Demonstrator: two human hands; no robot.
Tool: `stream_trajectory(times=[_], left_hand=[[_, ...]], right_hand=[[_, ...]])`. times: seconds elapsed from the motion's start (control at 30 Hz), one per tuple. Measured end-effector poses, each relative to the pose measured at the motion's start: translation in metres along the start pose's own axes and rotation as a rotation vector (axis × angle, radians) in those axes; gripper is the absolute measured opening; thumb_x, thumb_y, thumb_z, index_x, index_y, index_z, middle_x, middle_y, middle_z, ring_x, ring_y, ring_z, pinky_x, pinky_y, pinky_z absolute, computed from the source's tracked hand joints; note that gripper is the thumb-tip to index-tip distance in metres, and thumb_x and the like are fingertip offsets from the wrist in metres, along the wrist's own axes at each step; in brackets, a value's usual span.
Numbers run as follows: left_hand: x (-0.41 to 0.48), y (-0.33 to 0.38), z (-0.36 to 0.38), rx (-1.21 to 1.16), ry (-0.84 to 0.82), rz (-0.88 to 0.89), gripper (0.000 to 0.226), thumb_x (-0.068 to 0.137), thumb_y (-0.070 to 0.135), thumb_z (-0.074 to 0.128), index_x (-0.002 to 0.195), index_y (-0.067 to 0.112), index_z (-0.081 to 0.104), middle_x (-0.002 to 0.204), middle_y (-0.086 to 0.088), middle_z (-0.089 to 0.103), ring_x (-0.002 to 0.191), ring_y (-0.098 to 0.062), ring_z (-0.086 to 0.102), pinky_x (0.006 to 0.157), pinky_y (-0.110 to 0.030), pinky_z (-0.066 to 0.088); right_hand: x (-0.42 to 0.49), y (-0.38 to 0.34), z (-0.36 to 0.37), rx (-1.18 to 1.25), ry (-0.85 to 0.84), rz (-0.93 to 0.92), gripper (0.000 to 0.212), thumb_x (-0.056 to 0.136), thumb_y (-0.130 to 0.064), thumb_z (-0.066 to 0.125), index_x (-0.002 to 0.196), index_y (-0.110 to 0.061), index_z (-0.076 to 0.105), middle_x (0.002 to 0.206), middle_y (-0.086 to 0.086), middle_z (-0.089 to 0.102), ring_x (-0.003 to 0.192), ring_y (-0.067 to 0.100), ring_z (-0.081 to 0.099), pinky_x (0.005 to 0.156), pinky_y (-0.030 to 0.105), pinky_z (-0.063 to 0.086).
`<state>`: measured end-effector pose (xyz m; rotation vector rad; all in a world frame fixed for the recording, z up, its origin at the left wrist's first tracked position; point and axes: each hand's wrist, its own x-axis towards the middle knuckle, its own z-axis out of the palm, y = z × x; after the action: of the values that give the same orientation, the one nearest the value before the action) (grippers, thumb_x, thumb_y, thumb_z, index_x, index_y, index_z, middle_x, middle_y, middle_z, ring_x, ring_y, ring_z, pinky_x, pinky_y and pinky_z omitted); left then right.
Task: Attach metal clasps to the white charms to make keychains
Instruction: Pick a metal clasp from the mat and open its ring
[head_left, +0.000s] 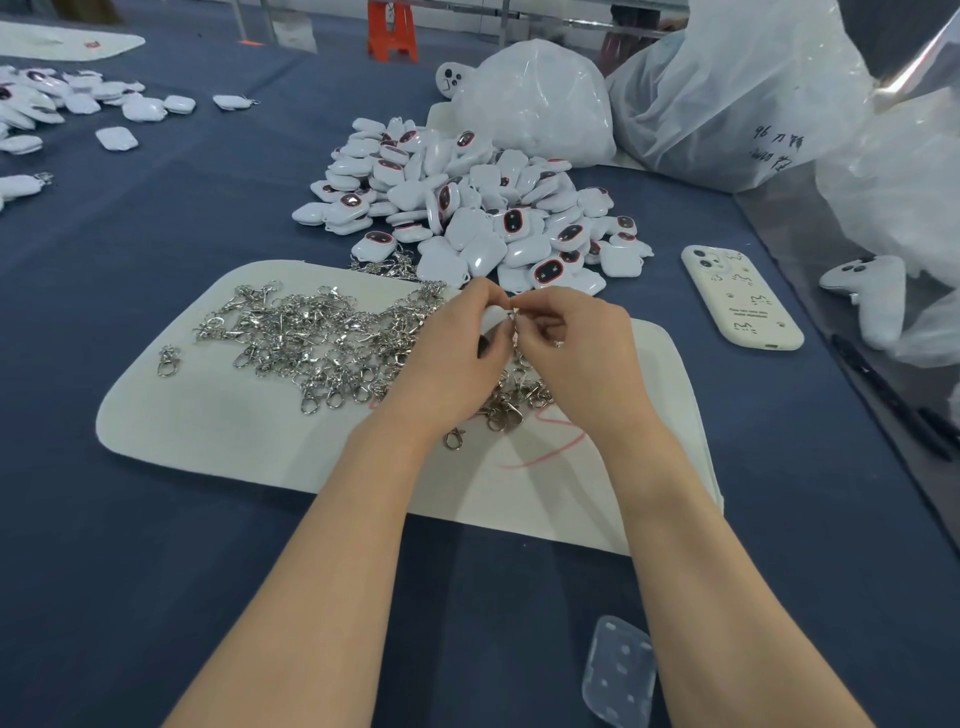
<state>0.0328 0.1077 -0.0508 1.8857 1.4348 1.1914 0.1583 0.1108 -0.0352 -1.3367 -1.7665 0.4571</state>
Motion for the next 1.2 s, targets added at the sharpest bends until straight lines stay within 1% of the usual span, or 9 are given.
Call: stream_trajectory(times=[0.17, 0.3, 0.47, 0.6, 0.7, 0.83, 0.97, 1.07, 1.2], left_hand=[[0.000, -0.001, -0.001, 0.060, 0.007, 0.050, 0.011, 0.095, 0.014, 0.050, 0.104, 0.013, 0.055, 0.086, 0.006, 0.053, 0.060, 0.001, 0.049, 0.056, -0.007, 0.034], [0.001, -0.001, -0.001, 0.092, 0.016, 0.060, 0.015, 0.094, 0.014, 0.050, 0.107, 0.011, 0.058, 0.090, 0.000, 0.057, 0.062, -0.004, 0.050, 0.055, -0.011, 0.034], [0.001, -0.002, -0.001, 0.117, 0.009, 0.063, 0.013, 0.094, 0.013, 0.051, 0.104, 0.010, 0.059, 0.078, 0.008, 0.050, 0.056, -0.002, 0.044, 0.053, -0.012, 0.031], [0.001, 0.000, -0.001, 0.114, -0.009, 0.068, 0.012, 0.094, 0.014, 0.052, 0.102, 0.008, 0.059, 0.076, 0.003, 0.051, 0.056, -0.003, 0.043, 0.057, -0.023, 0.029], [0.000, 0.001, -0.001, 0.093, -0.031, 0.056, 0.011, 0.093, 0.014, 0.051, 0.099, 0.008, 0.058, 0.069, 0.007, 0.049, 0.051, -0.002, 0.041, 0.051, -0.018, 0.028], [-0.001, 0.001, -0.001, 0.073, -0.042, 0.030, 0.011, 0.093, 0.014, 0.051, 0.099, 0.008, 0.057, 0.078, -0.006, 0.061, 0.052, -0.005, 0.043, 0.053, -0.023, 0.030], [-0.001, 0.001, 0.000, 0.071, 0.020, -0.015, 0.006, 0.088, 0.015, 0.054, 0.091, 0.013, 0.059, 0.069, 0.003, 0.056, 0.054, -0.007, 0.046, 0.054, -0.026, 0.033], [-0.001, 0.002, 0.002, 0.017, 0.085, -0.093, 0.003, 0.083, 0.014, 0.056, 0.081, 0.015, 0.059, 0.069, 0.002, 0.060, 0.060, -0.012, 0.049, 0.055, -0.021, 0.037], [0.002, 0.002, 0.000, -0.123, 0.059, -0.174, 0.007, 0.081, 0.012, 0.059, 0.077, 0.018, 0.060, 0.065, 0.007, 0.058, 0.061, -0.007, 0.049, 0.053, -0.017, 0.037]], right_hand=[[0.000, 0.001, 0.000, 0.047, -0.001, 0.002, 0.015, 0.084, -0.006, 0.061, 0.097, -0.014, 0.059, 0.077, -0.014, 0.059, 0.072, -0.005, 0.058, 0.072, 0.010, 0.047], [0.001, 0.000, -0.001, 0.020, -0.020, -0.025, 0.010, 0.085, -0.005, 0.062, 0.092, -0.011, 0.059, 0.074, -0.013, 0.059, 0.078, 0.005, 0.059, 0.073, 0.023, 0.050], [0.001, 0.001, -0.002, -0.010, -0.046, -0.029, 0.009, 0.084, -0.003, 0.060, 0.088, -0.011, 0.060, 0.070, -0.007, 0.063, 0.074, 0.009, 0.061, 0.072, 0.031, 0.050], [0.003, 0.004, -0.007, 0.063, -0.074, 0.050, 0.019, 0.083, -0.005, 0.064, 0.076, -0.022, 0.060, 0.075, -0.009, 0.067, 0.072, 0.003, 0.063, 0.071, 0.018, 0.053], [0.004, 0.005, -0.010, 0.109, -0.096, 0.086, 0.027, 0.082, -0.006, 0.067, 0.070, -0.029, 0.059, 0.074, -0.014, 0.067, 0.069, -0.003, 0.062, 0.068, 0.010, 0.049], [0.004, 0.003, -0.011, 0.132, -0.097, 0.099, 0.028, 0.081, -0.006, 0.068, 0.069, -0.030, 0.060, 0.072, -0.016, 0.066, 0.066, -0.006, 0.061, 0.066, 0.007, 0.047], [0.003, -0.001, -0.005, 0.065, -0.078, 0.089, 0.026, 0.081, -0.006, 0.066, 0.069, -0.028, 0.060, 0.070, -0.016, 0.064, 0.066, -0.003, 0.062, 0.066, 0.010, 0.050], [0.002, -0.004, 0.000, 0.006, -0.063, 0.084, 0.020, 0.082, -0.006, 0.063, 0.074, -0.024, 0.062, 0.068, -0.015, 0.063, 0.069, 0.002, 0.063, 0.071, 0.017, 0.051], [0.002, -0.006, -0.001, 0.042, -0.054, 0.080, 0.019, 0.083, -0.004, 0.062, 0.077, -0.022, 0.062, 0.072, -0.010, 0.066, 0.070, 0.002, 0.064, 0.071, 0.012, 0.050]])
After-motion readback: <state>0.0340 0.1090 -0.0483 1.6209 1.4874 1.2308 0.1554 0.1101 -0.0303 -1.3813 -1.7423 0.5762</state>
